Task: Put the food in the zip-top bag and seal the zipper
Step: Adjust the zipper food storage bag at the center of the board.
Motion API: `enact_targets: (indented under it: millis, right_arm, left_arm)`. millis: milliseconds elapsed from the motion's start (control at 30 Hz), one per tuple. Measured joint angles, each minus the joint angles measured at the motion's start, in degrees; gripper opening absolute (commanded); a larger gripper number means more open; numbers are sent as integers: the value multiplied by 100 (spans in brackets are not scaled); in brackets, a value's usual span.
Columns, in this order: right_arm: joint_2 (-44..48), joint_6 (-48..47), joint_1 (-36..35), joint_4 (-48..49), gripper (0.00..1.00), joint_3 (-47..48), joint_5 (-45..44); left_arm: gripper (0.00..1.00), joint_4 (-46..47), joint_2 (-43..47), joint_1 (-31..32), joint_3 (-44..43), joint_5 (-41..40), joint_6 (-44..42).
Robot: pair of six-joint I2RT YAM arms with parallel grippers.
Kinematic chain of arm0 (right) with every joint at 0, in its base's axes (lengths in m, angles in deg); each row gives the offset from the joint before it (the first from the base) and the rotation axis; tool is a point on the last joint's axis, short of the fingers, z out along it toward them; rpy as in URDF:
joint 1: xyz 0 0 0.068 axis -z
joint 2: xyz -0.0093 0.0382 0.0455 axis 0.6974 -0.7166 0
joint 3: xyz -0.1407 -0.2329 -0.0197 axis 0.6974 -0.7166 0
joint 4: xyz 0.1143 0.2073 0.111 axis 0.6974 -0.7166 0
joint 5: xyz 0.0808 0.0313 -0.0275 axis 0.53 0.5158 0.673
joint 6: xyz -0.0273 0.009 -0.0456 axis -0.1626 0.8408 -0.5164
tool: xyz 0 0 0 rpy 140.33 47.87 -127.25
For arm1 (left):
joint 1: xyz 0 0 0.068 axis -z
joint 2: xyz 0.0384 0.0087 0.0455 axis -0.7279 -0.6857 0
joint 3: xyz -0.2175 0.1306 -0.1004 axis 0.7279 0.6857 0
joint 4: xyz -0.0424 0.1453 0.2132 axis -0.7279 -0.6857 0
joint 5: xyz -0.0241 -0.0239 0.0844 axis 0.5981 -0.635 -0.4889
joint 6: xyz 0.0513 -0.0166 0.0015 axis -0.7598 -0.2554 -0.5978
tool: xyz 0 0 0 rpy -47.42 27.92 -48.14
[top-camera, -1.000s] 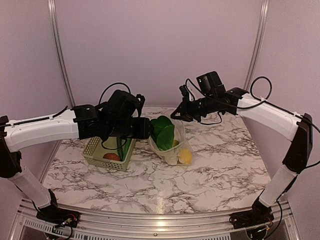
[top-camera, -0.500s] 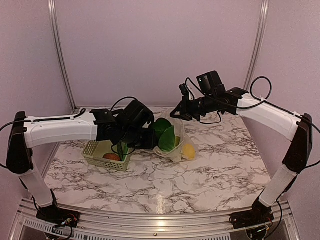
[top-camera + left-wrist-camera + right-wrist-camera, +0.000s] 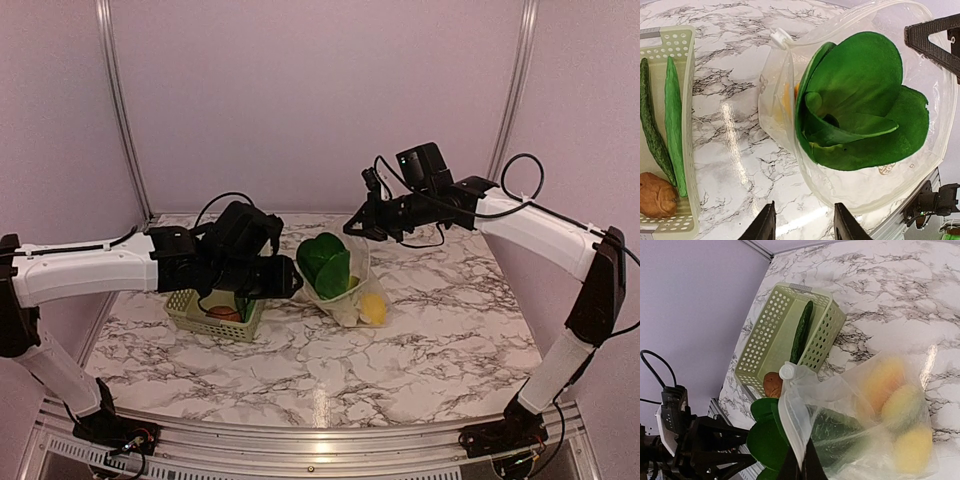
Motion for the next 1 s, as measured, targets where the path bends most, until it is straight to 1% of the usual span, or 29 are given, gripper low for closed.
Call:
enact_targets:
  millis: [200,467,567,667,767,867,933,1000]
  right_arm:
    - [0,0,24,37,0,-7,20]
    - [0,-2,55,44,0,-11,68]
    - [0,-2,55,44,0,-13,70]
    - [0,-4,55,42,0,-26,76]
    - [0,-9,70,39,0,-33,85]
    - [0,-70,116,-22,0,7,42]
    - [-2,-155,144,-208,0,162,-83]
    - [0,-247,179,-321,0,380,-227]
  left_arm:
    - [41,367,-354,-9,0,275,4]
    - [28,472,-807,-162,-166,505,96]
    - [20,494,-859,-271,-166,549,184]
    - [1,592,-872,-389,-166,610,254]
    - [0,732,-885,-485,-184,691,291]
    - [0,577,-929,-483,-540,638,122]
    - [0,402,-951,-293,-1207,249,-254]
    - [0,481,-855,-52,-1665,-57,-533]
